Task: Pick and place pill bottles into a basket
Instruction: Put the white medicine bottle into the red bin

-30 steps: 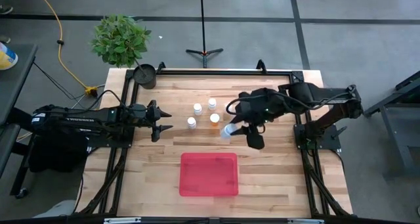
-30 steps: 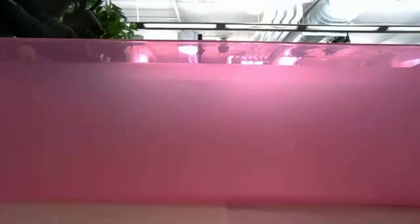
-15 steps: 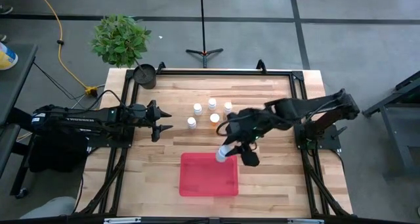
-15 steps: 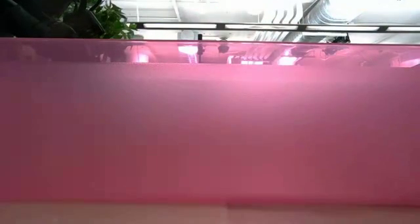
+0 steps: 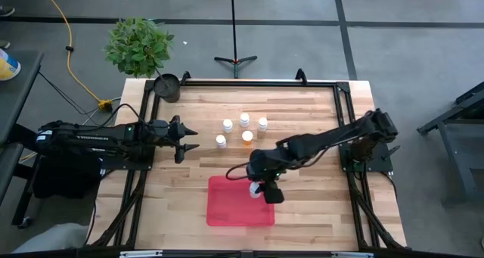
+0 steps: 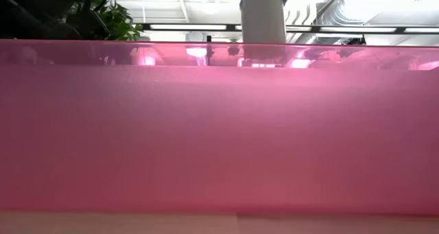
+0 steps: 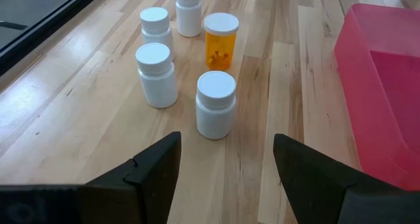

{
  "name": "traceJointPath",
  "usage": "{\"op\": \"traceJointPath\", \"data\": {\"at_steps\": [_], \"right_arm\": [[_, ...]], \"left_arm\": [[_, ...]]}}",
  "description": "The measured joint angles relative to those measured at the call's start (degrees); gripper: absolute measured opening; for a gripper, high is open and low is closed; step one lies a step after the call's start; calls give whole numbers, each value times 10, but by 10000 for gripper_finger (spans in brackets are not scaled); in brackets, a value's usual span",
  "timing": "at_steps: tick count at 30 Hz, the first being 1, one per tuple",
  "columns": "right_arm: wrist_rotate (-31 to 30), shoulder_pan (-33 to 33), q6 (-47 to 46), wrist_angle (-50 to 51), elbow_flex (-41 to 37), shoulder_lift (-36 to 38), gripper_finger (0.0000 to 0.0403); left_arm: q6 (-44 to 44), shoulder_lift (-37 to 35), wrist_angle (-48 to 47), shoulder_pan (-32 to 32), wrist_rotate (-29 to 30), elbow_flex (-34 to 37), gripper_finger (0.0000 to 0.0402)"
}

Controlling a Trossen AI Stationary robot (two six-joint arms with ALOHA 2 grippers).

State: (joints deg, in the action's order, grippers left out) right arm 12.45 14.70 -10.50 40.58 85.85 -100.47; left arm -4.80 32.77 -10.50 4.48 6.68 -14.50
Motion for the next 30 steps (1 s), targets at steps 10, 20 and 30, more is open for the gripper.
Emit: {"op": "traceJointPath", "data": {"at_steps": [10,20,30], "right_arm": [[-71,0,3,-1,-5,-66,139],[-141,20,-24,3,-5,-92,139],[-165,40,-34,8,-5,-92,139]], "left_arm": [[0,0,-1,0,0,0,275],[0,0,-1,0,0,0,276],[-2,0,-1,0,0,0,275]]}}
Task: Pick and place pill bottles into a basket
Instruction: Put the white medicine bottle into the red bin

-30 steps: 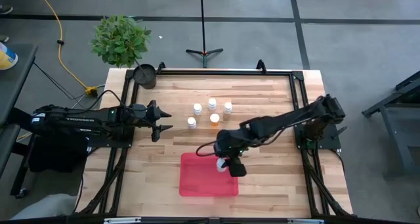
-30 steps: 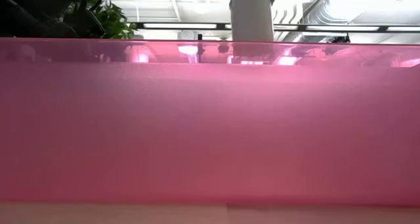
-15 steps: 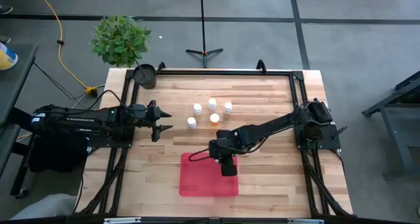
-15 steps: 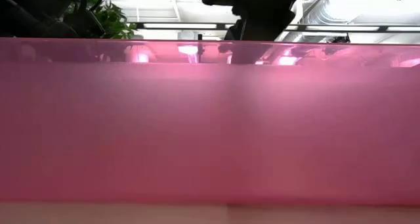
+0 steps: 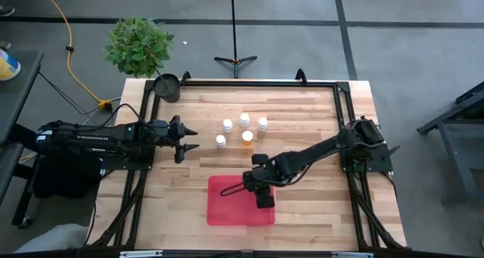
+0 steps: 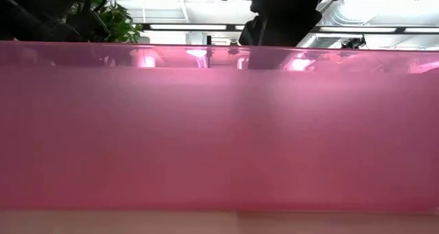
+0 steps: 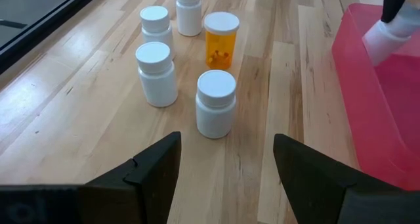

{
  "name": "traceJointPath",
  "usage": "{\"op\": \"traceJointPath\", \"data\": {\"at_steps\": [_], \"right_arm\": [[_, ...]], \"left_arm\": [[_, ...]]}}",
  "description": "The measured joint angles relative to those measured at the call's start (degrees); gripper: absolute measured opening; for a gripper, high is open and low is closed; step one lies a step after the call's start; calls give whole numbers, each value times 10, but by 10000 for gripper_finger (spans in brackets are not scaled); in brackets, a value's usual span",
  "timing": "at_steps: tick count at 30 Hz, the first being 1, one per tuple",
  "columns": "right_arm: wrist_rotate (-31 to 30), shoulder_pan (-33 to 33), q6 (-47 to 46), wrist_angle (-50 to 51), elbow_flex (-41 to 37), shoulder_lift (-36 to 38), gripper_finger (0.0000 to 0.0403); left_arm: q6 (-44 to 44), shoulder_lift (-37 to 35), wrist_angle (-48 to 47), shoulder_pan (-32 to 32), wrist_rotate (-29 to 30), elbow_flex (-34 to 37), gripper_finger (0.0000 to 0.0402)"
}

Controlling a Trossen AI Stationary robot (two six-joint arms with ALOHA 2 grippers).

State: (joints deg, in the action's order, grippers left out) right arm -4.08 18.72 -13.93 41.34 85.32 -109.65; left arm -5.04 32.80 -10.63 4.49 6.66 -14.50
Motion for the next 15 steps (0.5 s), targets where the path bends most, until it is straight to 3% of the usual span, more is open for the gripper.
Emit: {"op": "traceJointPath", "data": {"at_steps": [15], "right_arm": [[-4,49,-53,7,0,-3,139]], "left_arm": [[0,0,0,0,0,0,276]]}}
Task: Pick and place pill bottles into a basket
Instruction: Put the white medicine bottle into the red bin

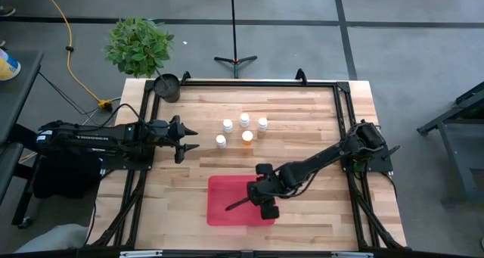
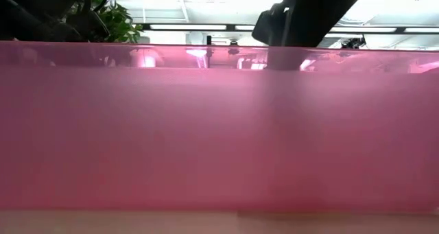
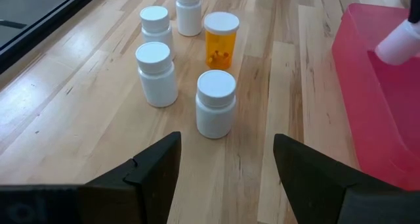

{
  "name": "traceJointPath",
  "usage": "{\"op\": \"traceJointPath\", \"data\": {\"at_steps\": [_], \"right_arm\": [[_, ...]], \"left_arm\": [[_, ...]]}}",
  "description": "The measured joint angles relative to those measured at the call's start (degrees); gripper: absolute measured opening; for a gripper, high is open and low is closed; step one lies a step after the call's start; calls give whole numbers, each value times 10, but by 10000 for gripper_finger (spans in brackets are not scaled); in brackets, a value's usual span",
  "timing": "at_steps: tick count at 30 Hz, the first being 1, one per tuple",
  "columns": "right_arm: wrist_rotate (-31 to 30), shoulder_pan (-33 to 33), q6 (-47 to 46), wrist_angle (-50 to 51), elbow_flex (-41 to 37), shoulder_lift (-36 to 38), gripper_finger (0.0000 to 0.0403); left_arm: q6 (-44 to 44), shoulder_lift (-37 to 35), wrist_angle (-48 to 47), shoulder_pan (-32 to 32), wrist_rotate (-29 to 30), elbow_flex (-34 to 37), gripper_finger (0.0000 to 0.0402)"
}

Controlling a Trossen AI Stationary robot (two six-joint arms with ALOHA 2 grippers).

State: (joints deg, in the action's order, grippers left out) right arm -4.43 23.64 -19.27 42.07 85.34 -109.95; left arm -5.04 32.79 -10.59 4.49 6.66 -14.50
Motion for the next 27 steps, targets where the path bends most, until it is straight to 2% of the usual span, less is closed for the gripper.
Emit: {"op": "traceJointPath", "data": {"at_steps": [15,22,27], "right_arm": [[-27,4,-4,-5,-1,0,139],[10,-7,-14,-103,-79,3,139],[12,-9,-9,-161,-115,15,139]], "left_arm": [[0,0,0,0,0,0,276],[0,0,-1,0,0,0,276],[0,0,-1,0,0,0,276]]}}
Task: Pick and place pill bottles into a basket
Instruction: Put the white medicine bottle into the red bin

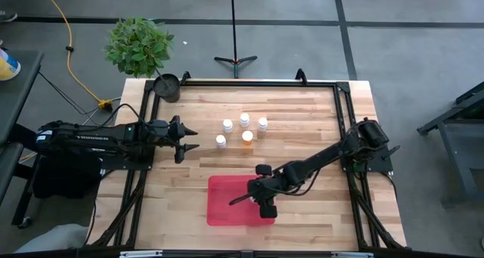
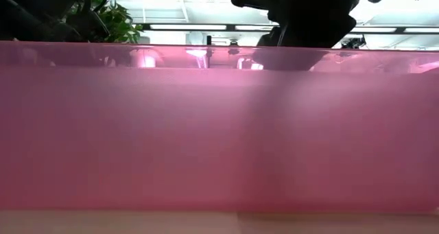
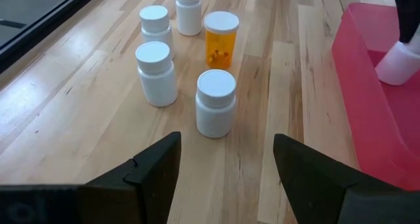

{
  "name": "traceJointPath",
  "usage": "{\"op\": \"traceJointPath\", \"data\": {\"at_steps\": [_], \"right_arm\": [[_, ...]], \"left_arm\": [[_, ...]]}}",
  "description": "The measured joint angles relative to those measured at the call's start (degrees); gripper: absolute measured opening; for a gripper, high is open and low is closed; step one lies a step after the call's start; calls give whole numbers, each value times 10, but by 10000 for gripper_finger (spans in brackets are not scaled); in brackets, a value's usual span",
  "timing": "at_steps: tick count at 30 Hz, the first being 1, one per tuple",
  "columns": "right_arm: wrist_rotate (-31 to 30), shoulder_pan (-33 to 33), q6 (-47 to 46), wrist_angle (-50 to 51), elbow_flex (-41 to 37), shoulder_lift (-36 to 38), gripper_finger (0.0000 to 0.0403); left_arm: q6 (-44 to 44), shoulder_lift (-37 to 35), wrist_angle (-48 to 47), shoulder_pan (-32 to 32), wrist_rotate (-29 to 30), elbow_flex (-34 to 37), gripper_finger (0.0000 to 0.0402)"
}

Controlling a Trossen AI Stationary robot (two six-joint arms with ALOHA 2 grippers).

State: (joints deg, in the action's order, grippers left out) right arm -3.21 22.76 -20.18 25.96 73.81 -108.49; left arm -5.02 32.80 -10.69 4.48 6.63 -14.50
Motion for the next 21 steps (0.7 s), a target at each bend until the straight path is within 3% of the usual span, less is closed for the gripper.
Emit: {"op": "traceJointPath", "data": {"at_steps": [12,21], "right_arm": [[-9,0,6,0,-5,3,143],[-8,-1,5,22,-1,2,266]], "left_arm": [[1,0,1,0,0,0,275],[2,0,1,0,0,0,276]]}}
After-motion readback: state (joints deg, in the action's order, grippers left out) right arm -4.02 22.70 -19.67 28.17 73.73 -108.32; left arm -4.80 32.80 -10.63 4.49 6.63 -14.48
